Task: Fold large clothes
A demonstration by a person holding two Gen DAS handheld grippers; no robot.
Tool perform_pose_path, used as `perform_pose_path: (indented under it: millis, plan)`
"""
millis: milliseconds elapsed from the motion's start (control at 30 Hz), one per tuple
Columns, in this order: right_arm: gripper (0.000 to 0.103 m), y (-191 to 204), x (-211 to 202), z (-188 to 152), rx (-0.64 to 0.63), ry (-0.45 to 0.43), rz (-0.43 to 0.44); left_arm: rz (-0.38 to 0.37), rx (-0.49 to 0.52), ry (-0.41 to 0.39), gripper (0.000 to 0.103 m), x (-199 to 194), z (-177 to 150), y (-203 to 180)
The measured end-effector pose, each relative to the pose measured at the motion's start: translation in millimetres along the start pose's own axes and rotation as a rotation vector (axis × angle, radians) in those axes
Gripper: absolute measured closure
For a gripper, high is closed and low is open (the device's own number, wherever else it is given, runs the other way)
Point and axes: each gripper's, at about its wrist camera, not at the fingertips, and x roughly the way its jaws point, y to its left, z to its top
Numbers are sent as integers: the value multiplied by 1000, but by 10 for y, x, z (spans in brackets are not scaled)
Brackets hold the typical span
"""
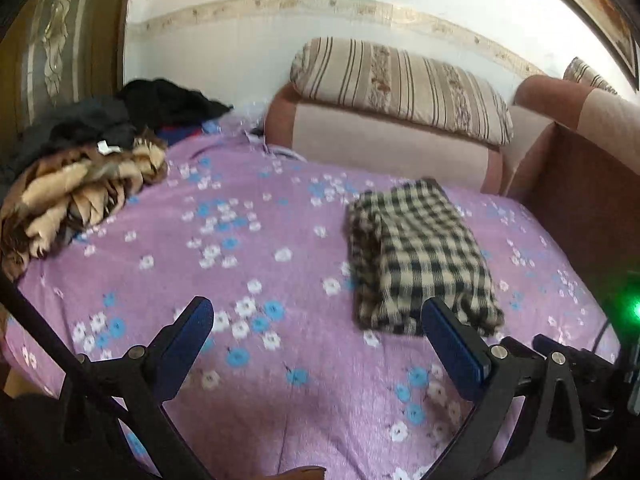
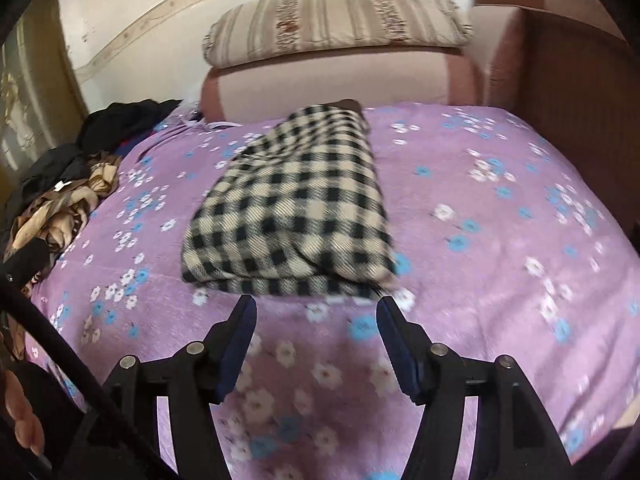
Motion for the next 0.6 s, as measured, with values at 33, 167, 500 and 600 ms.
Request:
perform_pose_path:
  millis: [33, 167, 500, 600]
  plan:
    - [34, -15, -15, -27, 0, 1, -16, 0, 2, 13, 0, 30, -23, -9]
    - [33, -10, 2, -101, -31, 10, -84, 1, 12, 61, 0, 136, -123, -51]
    - [30, 114, 135, -163, -105, 31, -144, 1, 43, 134, 0, 329, -260, -72]
    - [30, 142, 180, -171, -117, 42, -151, 0, 40, 149, 0, 366, -274, -68]
